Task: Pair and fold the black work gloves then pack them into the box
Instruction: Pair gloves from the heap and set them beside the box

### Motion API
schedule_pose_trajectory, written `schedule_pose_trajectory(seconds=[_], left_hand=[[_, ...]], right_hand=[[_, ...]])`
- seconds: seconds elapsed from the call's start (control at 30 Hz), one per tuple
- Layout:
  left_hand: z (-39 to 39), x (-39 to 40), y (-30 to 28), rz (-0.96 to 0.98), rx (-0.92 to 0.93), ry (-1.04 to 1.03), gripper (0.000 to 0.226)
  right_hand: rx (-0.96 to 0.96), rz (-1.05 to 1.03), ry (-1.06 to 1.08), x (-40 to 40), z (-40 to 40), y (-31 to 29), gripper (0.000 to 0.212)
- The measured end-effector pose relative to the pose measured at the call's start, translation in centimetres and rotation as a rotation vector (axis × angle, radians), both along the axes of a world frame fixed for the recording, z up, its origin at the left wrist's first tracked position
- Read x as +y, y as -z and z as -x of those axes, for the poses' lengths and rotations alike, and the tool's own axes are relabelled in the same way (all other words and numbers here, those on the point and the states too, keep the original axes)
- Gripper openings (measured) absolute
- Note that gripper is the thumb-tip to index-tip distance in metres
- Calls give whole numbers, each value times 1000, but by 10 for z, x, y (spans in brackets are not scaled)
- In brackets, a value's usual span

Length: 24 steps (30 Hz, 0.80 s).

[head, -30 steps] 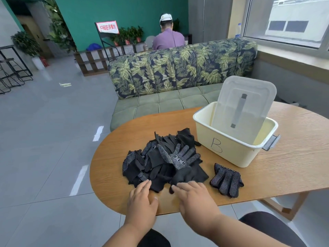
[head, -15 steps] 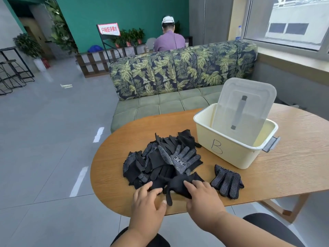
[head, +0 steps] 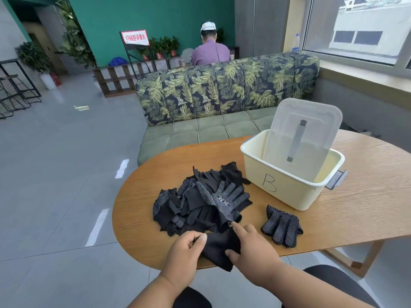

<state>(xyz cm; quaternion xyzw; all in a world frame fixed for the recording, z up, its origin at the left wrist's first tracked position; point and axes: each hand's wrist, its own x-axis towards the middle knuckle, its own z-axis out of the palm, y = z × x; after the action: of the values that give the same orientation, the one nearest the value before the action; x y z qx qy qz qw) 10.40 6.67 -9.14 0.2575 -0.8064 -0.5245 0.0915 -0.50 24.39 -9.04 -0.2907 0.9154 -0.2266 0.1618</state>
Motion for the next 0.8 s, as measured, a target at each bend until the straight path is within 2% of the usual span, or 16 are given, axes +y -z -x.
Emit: schedule_pose_trajectory(seconds=[0.1, 0.17, 0.23, 0.33, 0.37, 0.47, 0.57, 0.63, 0.73, 0.77, 0.8], left_hand=[[-3, -1, -15, -273, 17, 28, 39], [-3, -2, -17, -481, 44, 28, 36], [-4, -3, -20, -635, 79, 27, 41], [-5, -6, -25, -753, 116, 53, 67], [-5, -7, -28, -765, 120, 50, 66], [-7, -11, -29, -767, 79, 37, 52], [-11, -14, -28, -773, 67, 14, 39], [-14, -18, -33, -604, 37, -70, 28], [-21, -24, -41, -225, -48, -122, 31], [-22, -25, -43, -149, -61, -116, 29], [-22, -26, -46, -111, -55, -94, 23]], right_hand=[[-188, 130, 3, -3, -1, 0, 52], [-314, 251, 17, -4, -2, 0, 57], [-523, 424, 51, -5, -2, -1, 65], [-803, 608, 76, -4, -1, -11, 37], [-861, 660, 86, -3, 0, -14, 32], [-1010, 762, 114, 0, 2, -24, 38], [-1002, 837, 134, 2, 3, -37, 14], [-978, 866, 185, 3, 4, -49, 13], [-906, 840, 207, 5, 9, -57, 6], [-887, 813, 198, 6, 10, -59, 2], [-859, 780, 177, 6, 11, -61, 8]])
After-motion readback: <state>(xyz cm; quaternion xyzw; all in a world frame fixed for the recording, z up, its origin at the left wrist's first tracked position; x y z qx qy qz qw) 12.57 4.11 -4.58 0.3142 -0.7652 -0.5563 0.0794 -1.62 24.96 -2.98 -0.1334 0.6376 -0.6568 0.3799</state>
